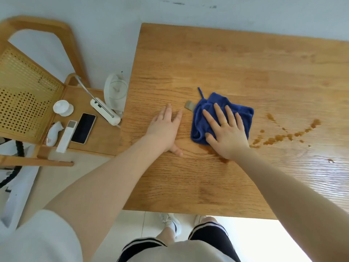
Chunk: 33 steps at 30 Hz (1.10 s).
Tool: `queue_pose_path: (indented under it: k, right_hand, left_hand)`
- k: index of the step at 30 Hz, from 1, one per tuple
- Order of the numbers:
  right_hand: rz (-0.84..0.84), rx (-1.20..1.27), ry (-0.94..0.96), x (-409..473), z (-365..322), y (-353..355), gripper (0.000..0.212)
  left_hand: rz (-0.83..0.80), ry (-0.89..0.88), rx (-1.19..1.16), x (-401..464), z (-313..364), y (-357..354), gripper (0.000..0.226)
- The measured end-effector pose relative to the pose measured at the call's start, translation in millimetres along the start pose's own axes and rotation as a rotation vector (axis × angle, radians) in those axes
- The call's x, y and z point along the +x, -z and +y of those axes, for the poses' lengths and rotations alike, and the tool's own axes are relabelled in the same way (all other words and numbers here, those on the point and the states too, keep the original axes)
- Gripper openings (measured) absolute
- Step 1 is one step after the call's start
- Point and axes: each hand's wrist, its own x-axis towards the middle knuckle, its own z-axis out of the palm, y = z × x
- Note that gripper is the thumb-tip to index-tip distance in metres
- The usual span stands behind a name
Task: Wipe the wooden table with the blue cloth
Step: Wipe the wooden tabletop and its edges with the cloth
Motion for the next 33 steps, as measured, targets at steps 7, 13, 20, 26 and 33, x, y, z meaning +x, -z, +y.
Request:
queue_pose_path:
  k: [7,13,20,26,33]
  right_hand:
    - [0.046,0.042,-0.031,60.6,46.0,12.0,0.066]
    - [0.022,0.122,-0.192,84.6,57.9,23.6,0.061]
    - [-0.013,-0.009,0.207,8.1,62.5,6.1,0.069]
    - [0.037,0.063,-0.015,76.1,121.8,20.1,0.063]
    - [-0.012,0.046,0.04,48.3,114.6,16.5,0.063]
  left_hand:
    - [-0.007,0.012,0.02,2.3,2.4,2.6,0.134]
    - [-0.037,0.039,-0.06,3.0,18.9,13.8,0.131]
    - [0.074,-0.069,-0.161,6.2,49.8,28.9,0.115]
    - [0.07,-0.104,-0.068,13.7,86.5,14.9,0.121]
    - [0.029,-0.051,-0.062,12.3,128.8,1.1,0.135]
